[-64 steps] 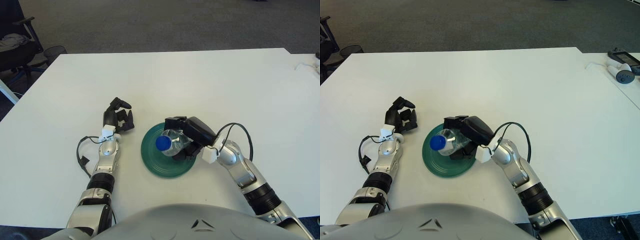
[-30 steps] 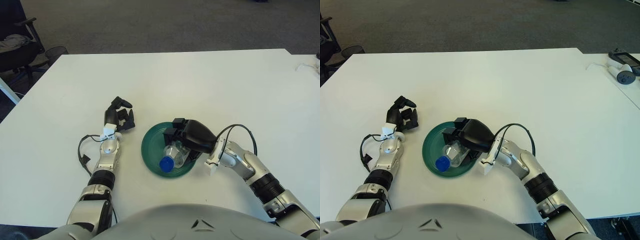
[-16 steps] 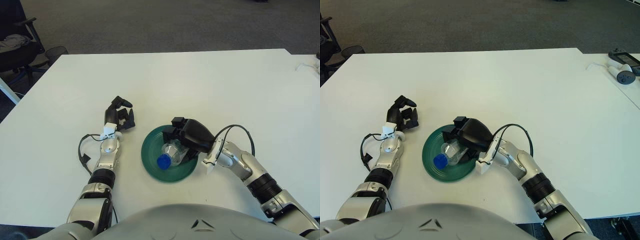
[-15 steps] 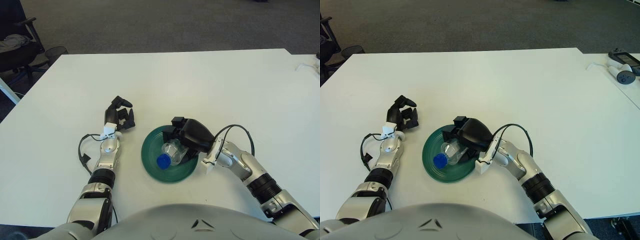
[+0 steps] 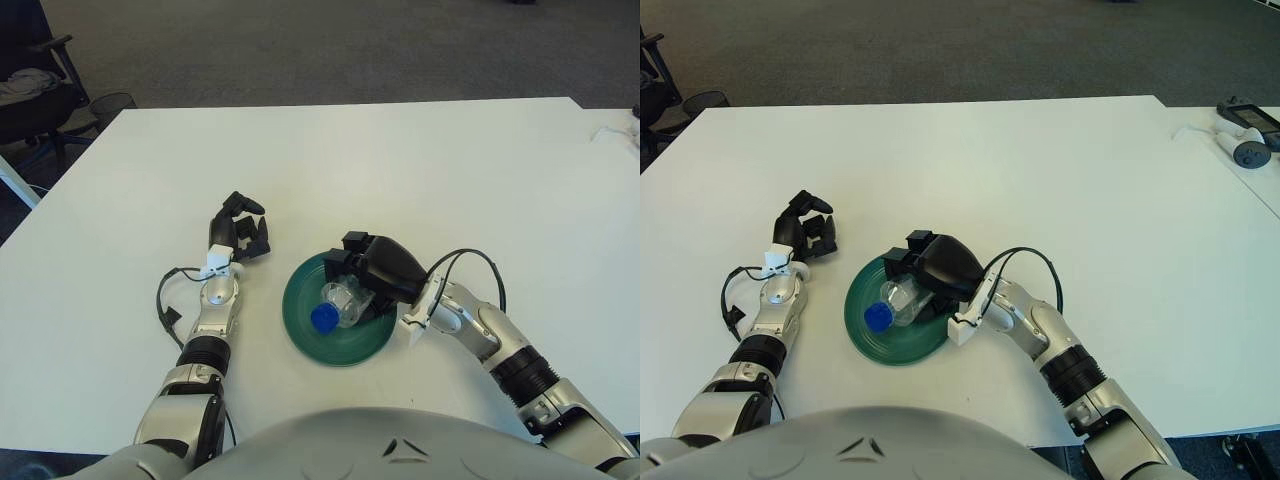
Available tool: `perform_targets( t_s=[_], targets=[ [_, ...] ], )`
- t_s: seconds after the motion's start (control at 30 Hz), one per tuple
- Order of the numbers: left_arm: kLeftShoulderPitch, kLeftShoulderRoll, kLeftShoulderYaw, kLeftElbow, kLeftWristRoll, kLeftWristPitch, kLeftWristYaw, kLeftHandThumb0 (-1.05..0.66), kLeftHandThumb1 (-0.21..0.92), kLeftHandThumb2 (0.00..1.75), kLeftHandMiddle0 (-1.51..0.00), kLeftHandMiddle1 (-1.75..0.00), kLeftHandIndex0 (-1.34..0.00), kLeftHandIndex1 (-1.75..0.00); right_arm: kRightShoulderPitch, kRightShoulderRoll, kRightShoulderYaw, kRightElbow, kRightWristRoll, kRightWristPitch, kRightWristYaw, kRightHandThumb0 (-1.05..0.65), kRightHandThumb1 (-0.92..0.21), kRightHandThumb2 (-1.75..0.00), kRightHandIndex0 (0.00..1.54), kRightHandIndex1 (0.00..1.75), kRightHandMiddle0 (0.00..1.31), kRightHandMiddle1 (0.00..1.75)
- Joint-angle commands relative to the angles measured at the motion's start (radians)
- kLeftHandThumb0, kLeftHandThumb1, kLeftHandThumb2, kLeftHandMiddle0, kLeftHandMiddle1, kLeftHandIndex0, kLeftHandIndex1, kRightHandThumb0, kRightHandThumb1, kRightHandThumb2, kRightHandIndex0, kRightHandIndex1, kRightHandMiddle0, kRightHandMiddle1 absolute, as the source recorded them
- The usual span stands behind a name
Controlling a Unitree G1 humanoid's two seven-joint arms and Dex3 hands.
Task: Put the bottle into the plate.
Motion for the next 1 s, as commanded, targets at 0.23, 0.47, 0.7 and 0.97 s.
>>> perform_targets(
  t_s=[0.23, 0.47, 0.7, 0.97],
  targets=[
    [0.095, -0.021, -0.011, 0.086, 0.014, 0.006, -0.007, -0.48, 0.29, 1.34, -1.14, -1.75, -0.63, -1.75, -0.029, -0.007, 0.004, 0.002, 0.012, 0.004, 0.020, -0.46, -0.35, -1.27, 1.06, 1.75, 0.58, 1.75],
    [0.094, -0.020, -0.010, 0.091, 0.011, 0.008, -0.010, -0.48, 0.29, 1.34, -1.14, -1.75, -0.62, -1.75, -0.024, -0.007, -0.005, -0.025, 0.030, 0.019, 0.048, -0.44, -0.40, -1.20, 1.04, 1.75, 0.54, 1.75],
    [0.092, -0.020, -0.014, 0.092, 0.024, 0.012, 0.009, -0.48, 0.29, 1.34, -1.14, -1.75, -0.63, -1.75, -0.019, -0.013, -0.019, -0.050, 0.028, 0.009, 0.031, -0.43, -0.48, -1.10, 0.91, 1.75, 0.48, 1.75],
    [0.090, -0.022, -0.018, 0.097, 0.036, 0.019, 0.027, -0.48, 0.29, 1.34, -1.14, -1.75, -0.63, -1.75, -0.080, -0.089, -0.004, -0.082, -0.088, -0.069, -0.008, -0.56, -0.80, -0.74, 0.42, 1.33, 0.16, 1.51]
  ],
)
